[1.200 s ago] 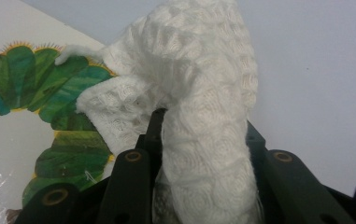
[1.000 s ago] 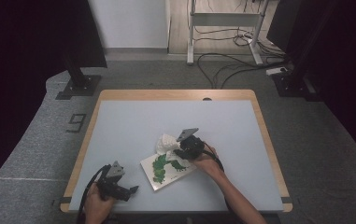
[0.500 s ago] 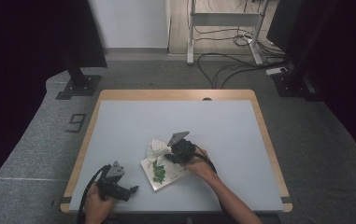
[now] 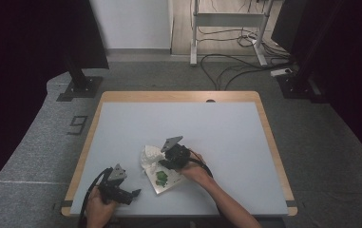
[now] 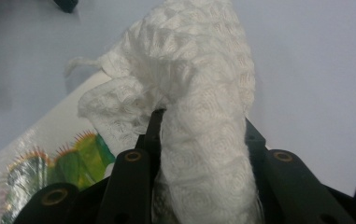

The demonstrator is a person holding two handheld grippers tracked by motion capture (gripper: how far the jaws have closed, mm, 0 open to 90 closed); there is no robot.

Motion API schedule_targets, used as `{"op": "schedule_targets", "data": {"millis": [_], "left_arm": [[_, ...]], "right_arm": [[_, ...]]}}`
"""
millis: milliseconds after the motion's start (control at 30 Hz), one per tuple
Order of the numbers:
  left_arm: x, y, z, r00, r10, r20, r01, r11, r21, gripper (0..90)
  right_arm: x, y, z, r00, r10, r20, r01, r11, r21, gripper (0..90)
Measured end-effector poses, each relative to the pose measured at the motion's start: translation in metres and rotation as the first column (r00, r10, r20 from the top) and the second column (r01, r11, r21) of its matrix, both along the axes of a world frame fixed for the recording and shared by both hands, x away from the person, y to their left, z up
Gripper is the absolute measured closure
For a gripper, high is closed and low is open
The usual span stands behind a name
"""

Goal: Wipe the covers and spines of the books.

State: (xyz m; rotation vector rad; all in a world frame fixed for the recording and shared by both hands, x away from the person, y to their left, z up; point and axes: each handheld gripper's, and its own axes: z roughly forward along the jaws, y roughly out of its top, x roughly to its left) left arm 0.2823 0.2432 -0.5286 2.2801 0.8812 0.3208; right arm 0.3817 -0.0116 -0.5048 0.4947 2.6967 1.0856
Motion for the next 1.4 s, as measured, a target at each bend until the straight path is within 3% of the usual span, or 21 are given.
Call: {"op": "schedule_targets", "data": {"millis": [733, 1133, 1267, 1400], "left_arm": [[0.000, 0.000, 0.000, 1.0000, 0.001, -0.001, -0.001, 1.0000, -0.002, 0.0], [0.000, 0.000, 0.000, 1.0000, 0.003, 0.000, -0.003, 1.0000, -0.004, 0.0], [0.000, 0.000, 0.000, 1.0000, 0.000, -0.001, 0.000, 1.0000, 0.000, 0.0], [0.000, 0.000, 0.000, 1.0000, 0.000, -0.001, 0.000, 1.0000, 0.000, 0.0]], "right_arm": [[-0.013, 0.045, 0.002, 0.9970, 0.078, 0.005, -0.078, 0.997, -0.009, 65.1], [-0.014, 0.046, 0.003, 0.9971, 0.076, 0.003, -0.076, 0.997, 0.003, 64.8], [-0.012, 0.042, 0.009, 0.9971, 0.076, -0.009, -0.075, 0.996, 0.037, 64.9], [-0.012, 0.040, 0.017, 0.9968, 0.080, 0.000, -0.080, 0.996, 0.039, 64.9]]}}
